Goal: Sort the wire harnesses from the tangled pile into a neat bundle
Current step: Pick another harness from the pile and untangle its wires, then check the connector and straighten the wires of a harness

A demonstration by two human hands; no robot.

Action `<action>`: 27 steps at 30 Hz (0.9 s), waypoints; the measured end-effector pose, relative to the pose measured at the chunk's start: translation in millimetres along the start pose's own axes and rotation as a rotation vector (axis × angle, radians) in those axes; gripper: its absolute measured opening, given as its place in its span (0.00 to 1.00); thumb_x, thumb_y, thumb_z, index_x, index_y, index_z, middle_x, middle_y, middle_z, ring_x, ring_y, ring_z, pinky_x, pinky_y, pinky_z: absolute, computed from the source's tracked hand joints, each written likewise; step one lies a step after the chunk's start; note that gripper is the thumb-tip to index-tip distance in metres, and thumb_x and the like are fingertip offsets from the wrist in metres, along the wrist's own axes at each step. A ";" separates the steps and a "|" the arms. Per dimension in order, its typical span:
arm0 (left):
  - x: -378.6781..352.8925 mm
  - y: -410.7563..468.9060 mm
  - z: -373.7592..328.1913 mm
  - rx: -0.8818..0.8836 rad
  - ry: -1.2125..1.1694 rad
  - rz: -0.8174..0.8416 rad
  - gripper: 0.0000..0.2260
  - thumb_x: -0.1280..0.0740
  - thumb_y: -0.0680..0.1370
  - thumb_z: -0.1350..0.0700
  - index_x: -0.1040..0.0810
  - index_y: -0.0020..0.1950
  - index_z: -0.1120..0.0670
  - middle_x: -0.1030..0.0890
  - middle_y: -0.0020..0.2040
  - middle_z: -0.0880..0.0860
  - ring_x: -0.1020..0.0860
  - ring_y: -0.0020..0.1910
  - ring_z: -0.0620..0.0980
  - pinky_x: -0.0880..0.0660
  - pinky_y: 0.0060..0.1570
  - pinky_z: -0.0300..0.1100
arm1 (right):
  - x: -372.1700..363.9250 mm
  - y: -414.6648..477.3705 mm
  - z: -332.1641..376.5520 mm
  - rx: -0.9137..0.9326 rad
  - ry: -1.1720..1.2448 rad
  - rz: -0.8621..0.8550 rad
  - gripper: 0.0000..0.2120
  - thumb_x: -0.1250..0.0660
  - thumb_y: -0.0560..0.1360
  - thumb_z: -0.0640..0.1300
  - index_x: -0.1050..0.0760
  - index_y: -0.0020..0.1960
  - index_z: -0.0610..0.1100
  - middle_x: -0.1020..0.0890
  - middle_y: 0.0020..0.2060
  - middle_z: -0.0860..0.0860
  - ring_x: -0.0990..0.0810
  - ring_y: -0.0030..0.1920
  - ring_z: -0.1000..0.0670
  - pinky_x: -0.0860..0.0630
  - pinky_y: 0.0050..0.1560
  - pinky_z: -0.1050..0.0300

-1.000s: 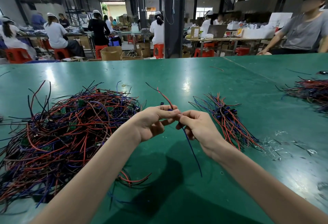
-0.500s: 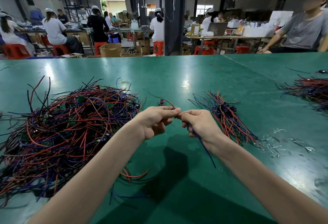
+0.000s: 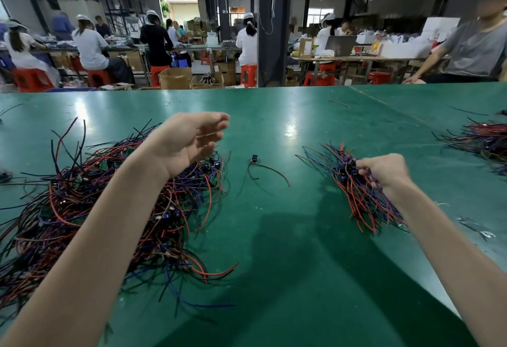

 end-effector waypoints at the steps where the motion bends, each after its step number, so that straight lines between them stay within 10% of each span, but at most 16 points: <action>1: 8.7 -0.2 -6.9 -0.051 0.054 -0.050 0.07 0.37 0.78 0.58 0.20 0.50 0.57 0.20 0.42 0.50 0.24 0.39 0.43 0.27 0.30 0.31 | -1.7 2.0 -6.2 -0.007 -0.035 -0.003 0.05 0.29 0.70 0.35 0.20 0.42 0.33 0.23 0.29 0.43 0.37 0.24 0.51 0.40 0.21 0.63; 11: 110.5 -21.7 -66.5 -0.531 0.728 -0.806 0.10 0.37 0.76 0.62 0.23 0.57 0.58 0.21 0.49 0.53 0.24 0.47 0.50 0.26 0.52 0.44 | 4.7 -7.2 5.0 0.168 -0.447 -0.175 0.11 0.31 0.70 0.42 0.20 0.31 0.38 0.17 0.36 0.40 0.22 0.38 0.41 0.30 0.37 0.57; 15: 133.8 -7.6 -51.8 -0.250 1.171 -0.787 0.12 0.37 0.77 0.58 0.23 0.59 0.57 0.21 0.56 0.60 0.26 0.59 0.62 0.29 0.61 0.53 | 2.8 -18.0 20.5 0.281 -0.580 -0.219 0.08 0.34 0.72 0.42 0.20 0.43 0.37 0.21 0.49 0.37 0.24 0.45 0.38 0.25 0.48 0.50; 19: 132.4 7.2 -13.5 0.023 1.264 -0.518 0.09 0.34 0.77 0.59 0.20 0.55 0.59 0.20 0.53 0.60 0.24 0.49 0.58 0.26 0.53 0.48 | -1.0 -41.5 48.9 0.496 -0.535 -0.323 0.11 0.36 0.77 0.44 0.22 0.45 0.36 0.24 0.47 0.37 0.23 0.45 0.37 0.26 0.48 0.48; 27: 137.7 8.9 -1.6 -0.025 1.289 -0.593 0.14 0.35 0.74 0.67 0.19 0.54 0.52 0.20 0.54 0.58 0.22 0.49 0.59 0.23 0.50 0.50 | -79.0 -109.4 51.1 0.851 -0.558 -0.092 0.18 0.38 0.79 0.47 0.35 0.31 0.46 0.20 0.35 0.37 0.23 0.36 0.38 0.36 0.36 0.52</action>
Point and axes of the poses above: each hand's wrist, its own y-axis towards the middle knuckle, its own x-axis out of the back of the hand, z = x × y, the point moved 9 cm from there along y, towards the middle knuckle
